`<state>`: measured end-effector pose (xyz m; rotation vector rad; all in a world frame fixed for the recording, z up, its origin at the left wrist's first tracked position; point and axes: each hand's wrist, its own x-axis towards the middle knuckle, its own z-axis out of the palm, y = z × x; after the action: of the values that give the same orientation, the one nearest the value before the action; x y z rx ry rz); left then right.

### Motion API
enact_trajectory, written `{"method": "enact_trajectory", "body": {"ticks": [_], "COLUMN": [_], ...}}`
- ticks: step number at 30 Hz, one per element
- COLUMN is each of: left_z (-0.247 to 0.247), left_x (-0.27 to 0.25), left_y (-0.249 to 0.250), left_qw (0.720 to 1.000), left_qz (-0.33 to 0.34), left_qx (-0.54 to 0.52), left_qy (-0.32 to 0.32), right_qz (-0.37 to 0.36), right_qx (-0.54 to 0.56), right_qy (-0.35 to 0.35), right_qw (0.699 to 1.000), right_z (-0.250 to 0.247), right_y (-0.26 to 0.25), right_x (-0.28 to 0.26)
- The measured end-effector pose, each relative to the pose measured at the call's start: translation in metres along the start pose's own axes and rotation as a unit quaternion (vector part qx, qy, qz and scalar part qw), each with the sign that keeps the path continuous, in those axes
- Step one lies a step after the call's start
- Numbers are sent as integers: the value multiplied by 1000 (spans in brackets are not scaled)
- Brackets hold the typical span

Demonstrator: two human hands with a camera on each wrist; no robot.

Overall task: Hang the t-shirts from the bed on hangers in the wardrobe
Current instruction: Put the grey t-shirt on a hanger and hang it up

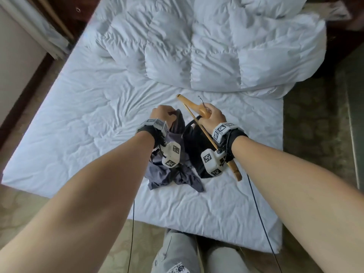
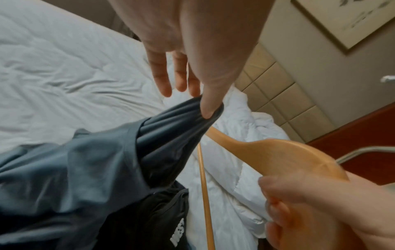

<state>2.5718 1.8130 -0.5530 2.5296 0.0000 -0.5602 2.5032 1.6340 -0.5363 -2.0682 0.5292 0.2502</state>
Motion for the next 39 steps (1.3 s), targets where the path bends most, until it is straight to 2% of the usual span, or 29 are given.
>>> {"method": "enact_trajectory", "body": {"ticks": [3, 6, 10, 13, 21, 25, 28, 31, 35, 39], "left_z": [-24, -48, -84, -109, -185, -224, -251, -273, -295, -303], "left_x": [-27, -53, -90, -114, -168, -184, -195, -199, -200, -199], "left_y": [25, 53, 93, 121, 181, 200, 205, 207, 201, 192], "left_qw": [997, 994, 986, 979, 933, 913, 901, 891, 906, 925], "left_qz": [59, 93, 134, 164, 334, 383, 409, 419, 379, 360], "left_qx": [22, 19, -31, -56, -53, -58, -60, -75, -53, -2], "left_qy": [40, 45, 96, 108, 122, 129, 135, 158, 182, 123], "right_qz": [-34, -62, -90, -108, -195, -216, -203, -209, -200, -187], "right_qx": [-12, -14, -9, 8, 21, -48, -94, -34, 38, 94], "right_qy": [-33, -30, 3, 41, 146, 152, 171, 191, 301, 377], "right_qw": [999, 998, 996, 993, 970, 963, 959, 959, 932, 902], "right_z": [-24, -47, -78, -102, -154, -172, -179, -184, -195, -195], "right_y": [-17, -38, -69, -95, -178, -219, -243, -261, -283, -303], "right_x": [-22, -41, -65, -81, -125, -150, -163, -180, -200, -206]}}
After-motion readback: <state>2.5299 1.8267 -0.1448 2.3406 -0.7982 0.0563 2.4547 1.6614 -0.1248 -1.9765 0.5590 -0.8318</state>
